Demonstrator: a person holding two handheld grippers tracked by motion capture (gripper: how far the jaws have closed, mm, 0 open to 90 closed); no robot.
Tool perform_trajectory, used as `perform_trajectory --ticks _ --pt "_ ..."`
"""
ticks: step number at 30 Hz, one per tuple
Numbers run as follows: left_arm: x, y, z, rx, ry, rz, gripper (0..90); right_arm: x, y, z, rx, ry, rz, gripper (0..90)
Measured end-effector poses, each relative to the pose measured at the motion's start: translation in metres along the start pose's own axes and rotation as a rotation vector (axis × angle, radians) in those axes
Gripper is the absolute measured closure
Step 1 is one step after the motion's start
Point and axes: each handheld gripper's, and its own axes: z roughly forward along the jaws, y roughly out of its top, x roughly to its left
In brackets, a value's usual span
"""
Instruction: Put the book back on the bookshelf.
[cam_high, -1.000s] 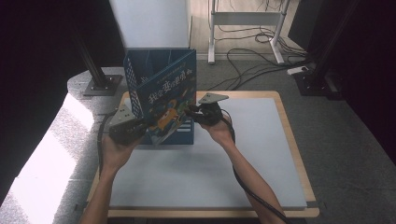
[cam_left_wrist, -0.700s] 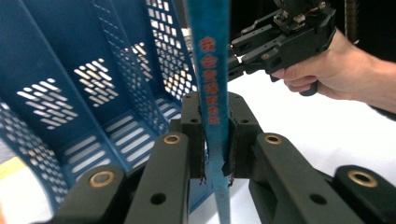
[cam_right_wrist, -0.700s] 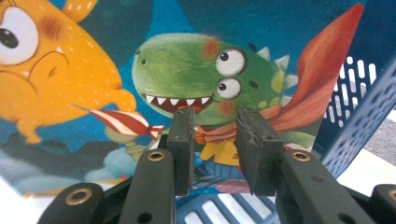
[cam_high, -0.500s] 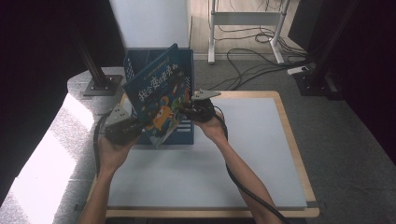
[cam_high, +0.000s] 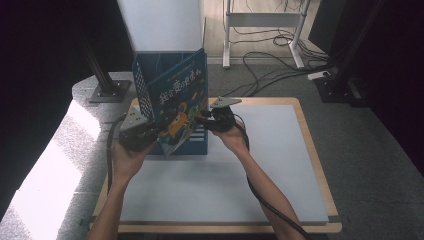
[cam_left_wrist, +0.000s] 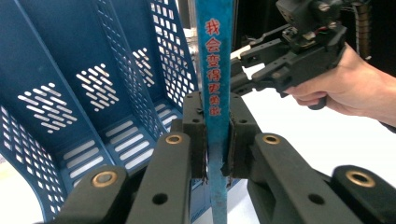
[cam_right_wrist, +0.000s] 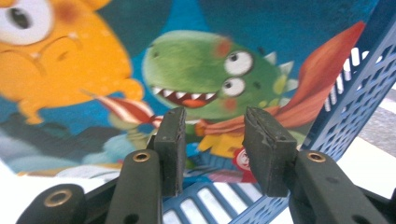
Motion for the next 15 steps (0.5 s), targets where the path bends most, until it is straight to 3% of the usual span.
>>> perform_trajectory --ticks 6,15 --pt "0.001 0.001 0.000 0.013 -0.004 0.001 81.4 0.013 -0.006 -0.004 0.022 0.070 0.003 57.1" --pt "0.004 0.004 0.000 0.037 -0.003 -0.004 80.8 0.049 -0.015 0.002 0.076 0.165 -0.012 63.7"
